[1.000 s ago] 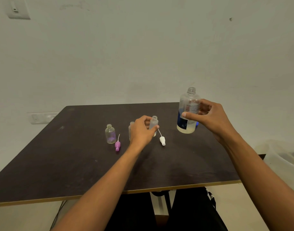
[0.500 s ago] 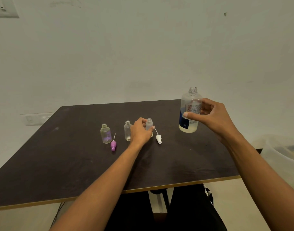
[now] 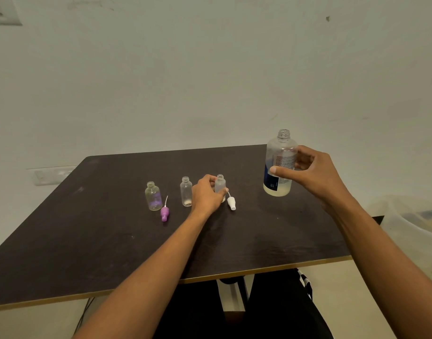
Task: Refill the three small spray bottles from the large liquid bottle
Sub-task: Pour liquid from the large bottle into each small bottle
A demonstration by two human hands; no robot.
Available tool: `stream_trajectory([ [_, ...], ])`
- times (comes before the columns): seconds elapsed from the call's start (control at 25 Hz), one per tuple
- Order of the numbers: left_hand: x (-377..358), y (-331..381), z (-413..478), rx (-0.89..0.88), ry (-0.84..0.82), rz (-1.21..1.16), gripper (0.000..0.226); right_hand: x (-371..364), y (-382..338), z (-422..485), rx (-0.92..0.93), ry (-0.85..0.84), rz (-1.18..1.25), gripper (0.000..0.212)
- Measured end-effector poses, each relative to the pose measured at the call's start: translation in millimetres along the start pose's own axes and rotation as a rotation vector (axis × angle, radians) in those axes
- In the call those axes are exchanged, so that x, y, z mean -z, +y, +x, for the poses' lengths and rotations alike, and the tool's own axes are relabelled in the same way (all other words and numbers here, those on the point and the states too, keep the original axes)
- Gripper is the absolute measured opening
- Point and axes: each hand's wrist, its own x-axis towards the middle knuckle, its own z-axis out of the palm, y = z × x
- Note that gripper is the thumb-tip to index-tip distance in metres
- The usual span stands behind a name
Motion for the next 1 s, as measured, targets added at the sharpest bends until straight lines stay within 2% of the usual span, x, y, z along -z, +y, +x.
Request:
stream_trajectory([
  [0.16,14,8,-10,-0.101,0.038,0.011,0.059,-2,0,-3,0.005,-0.008,-0.004,0.077],
  [0.32,57,22,-36,-0.245,0.160,-0.043,0.054,-5,-2,-6,0.005,-0.021,0.020,0.066],
  [0.44,94,17,-50,-0.283,0.240,0.003,0.050,-8,-3,-9,0.003,-0.020,0.049,0.065],
  [0.64,112,-15,-42,-0.118,0.165,0.106,0.080,-14,-10,-13,0.002,-0.010,0.100,0.065],
  [0.72,105,-24,-34,-0.066,0.114,0.139,0.084,-16,-12,-15,0.003,-0.011,0.107,0.063],
  [1.0,85,-34,-9,0.042,0.107,0.238,0.054,-17,-12,-19,-0.010,-0.015,0.092,0.062],
])
